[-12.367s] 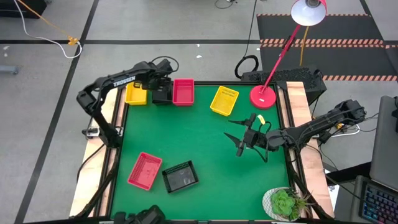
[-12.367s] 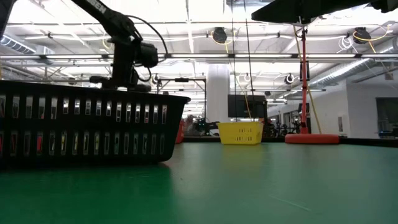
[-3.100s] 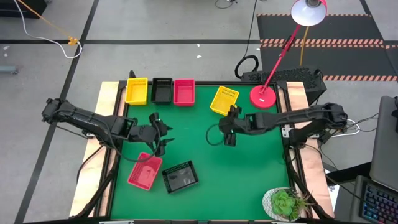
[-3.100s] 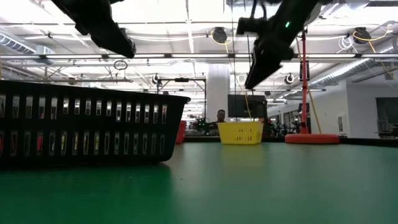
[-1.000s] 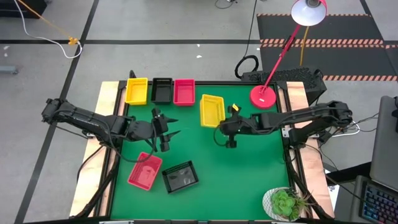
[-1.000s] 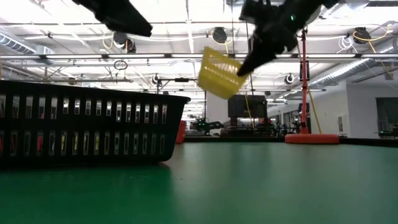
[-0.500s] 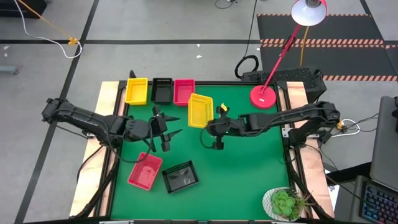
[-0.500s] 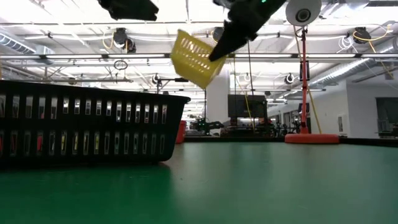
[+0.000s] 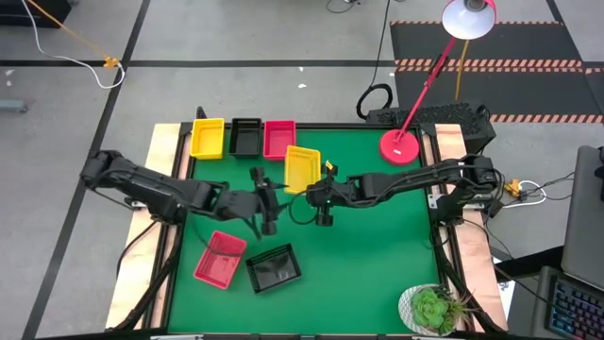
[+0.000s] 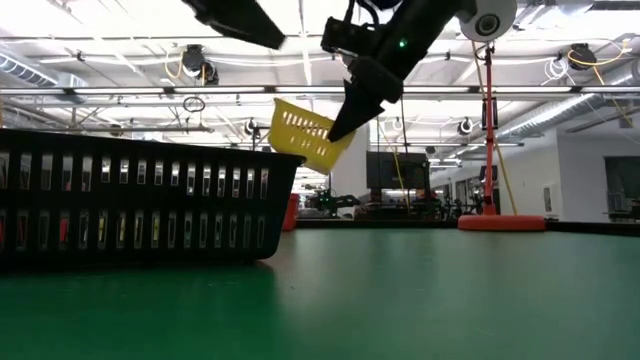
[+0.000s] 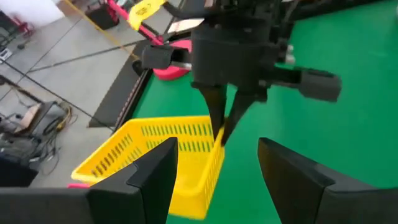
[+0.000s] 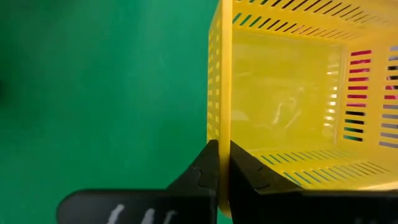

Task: Stack baskets by color
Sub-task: Stack the right yellow bin on top of the left yellow bin

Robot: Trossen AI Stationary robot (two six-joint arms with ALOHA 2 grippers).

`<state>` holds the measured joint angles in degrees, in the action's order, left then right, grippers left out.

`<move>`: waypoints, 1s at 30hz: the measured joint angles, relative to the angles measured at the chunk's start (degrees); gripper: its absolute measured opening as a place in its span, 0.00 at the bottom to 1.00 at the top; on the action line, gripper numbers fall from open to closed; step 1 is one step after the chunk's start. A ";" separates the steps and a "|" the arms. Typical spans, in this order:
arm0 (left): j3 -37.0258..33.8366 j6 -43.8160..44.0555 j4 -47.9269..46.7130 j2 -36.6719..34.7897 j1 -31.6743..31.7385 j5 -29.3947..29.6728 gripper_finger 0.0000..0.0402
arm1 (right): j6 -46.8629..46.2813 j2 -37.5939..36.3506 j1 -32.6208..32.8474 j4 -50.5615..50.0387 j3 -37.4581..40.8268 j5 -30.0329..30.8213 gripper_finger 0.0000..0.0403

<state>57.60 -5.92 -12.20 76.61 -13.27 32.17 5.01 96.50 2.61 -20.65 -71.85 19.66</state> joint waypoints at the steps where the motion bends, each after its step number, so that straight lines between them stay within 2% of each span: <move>1: 1.04 -0.03 -0.72 1.59 0.40 -0.04 0.56 | 0.03 0.01 0.00 -0.28 0.02 0.00 0.01; 7: 4.99 -0.59 -8.29 8.37 2.34 -0.39 0.56 | -0.01 -0.34 0.08 -1.53 0.02 0.00 0.01; 16: 5.16 -3.60 -7.39 11.85 5.48 -2.21 0.55 | 0.16 -0.36 0.39 -2.34 0.02 -0.02 0.01; 26: 5.16 -7.34 -6.51 14.80 7.55 -3.78 0.30 | 0.44 -0.23 0.48 -3.01 0.13 -0.37 0.01; 30: 5.16 -7.52 -6.59 14.81 7.57 -5.77 0.23 | 0.58 -0.23 0.48 -3.03 0.13 -0.42 0.01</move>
<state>62.76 -13.43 -18.79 91.42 -5.69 26.40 5.59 96.27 3.09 -23.68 -71.72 19.25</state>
